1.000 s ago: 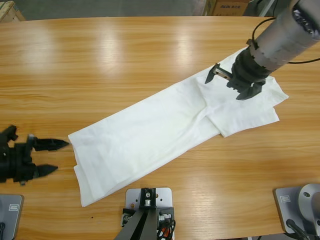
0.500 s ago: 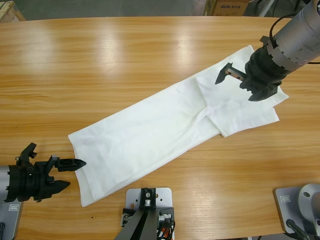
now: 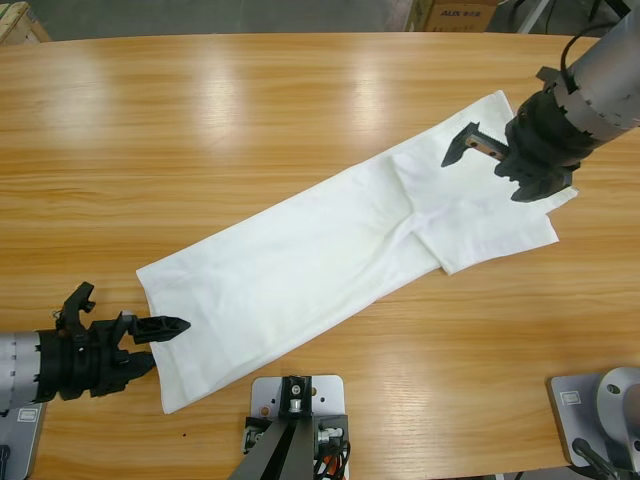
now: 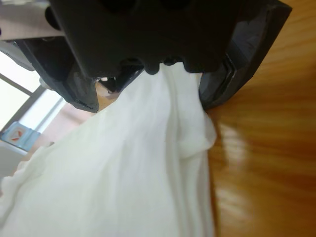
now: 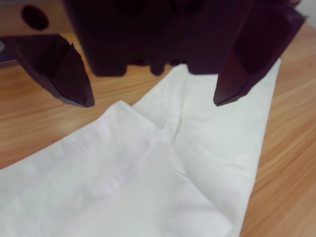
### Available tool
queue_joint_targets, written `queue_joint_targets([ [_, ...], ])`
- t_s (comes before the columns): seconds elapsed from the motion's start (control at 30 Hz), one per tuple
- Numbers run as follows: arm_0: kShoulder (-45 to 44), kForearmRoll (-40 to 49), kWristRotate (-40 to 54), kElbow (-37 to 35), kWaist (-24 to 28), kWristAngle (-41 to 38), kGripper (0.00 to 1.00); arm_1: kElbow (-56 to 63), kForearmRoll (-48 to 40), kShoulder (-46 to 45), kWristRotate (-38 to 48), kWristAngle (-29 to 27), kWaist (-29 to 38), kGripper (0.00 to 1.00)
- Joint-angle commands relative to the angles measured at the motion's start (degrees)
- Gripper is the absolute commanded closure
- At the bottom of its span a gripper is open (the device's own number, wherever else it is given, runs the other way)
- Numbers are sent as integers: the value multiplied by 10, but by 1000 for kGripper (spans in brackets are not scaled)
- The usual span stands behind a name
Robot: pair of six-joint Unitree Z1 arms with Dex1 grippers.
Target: Fold clothes
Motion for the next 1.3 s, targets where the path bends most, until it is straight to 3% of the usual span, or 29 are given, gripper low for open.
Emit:
queue_joint_targets([
  [0.03, 112, -60, 12, 54, -2, 18, 170, 18, 7, -13, -7, -11, 6, 0],
  [0.33, 168, -97, 13, 54, -2, 31, 172, 20, 11, -12, -7, -13, 5, 0],
  [0.4, 206, -155, 13, 62, -2, 35, 335, 21, 15, -14, -8, -15, 5, 0],
  [0.53, 280, -262, 14, 84, -2, 36, 372, 27, 16, -20, -9, -18, 3, 0],
  [0.63, 273, -264, 22, 84, -2, 36, 411, 30, 16, -17, -10, -18, 2, 0],
  [0.77, 224, -249, 35, 84, -2, 54, 652, 30, 15, -8, -10, -14, 2, 0],
  [0.87, 176, -211, 45, 84, -2, 68, 990, 32, 16, -4, -11, -13, 2, 0],
  [1.2, 131, -198, 91, 83, 17, 63, 1000, 37, 16, -2, -14, -11, 2, 0],
  [1.3, 119, -195, 135, 84, 71, 9, 1000, 37, 15, -1, -15, -9, 2, 0],
])
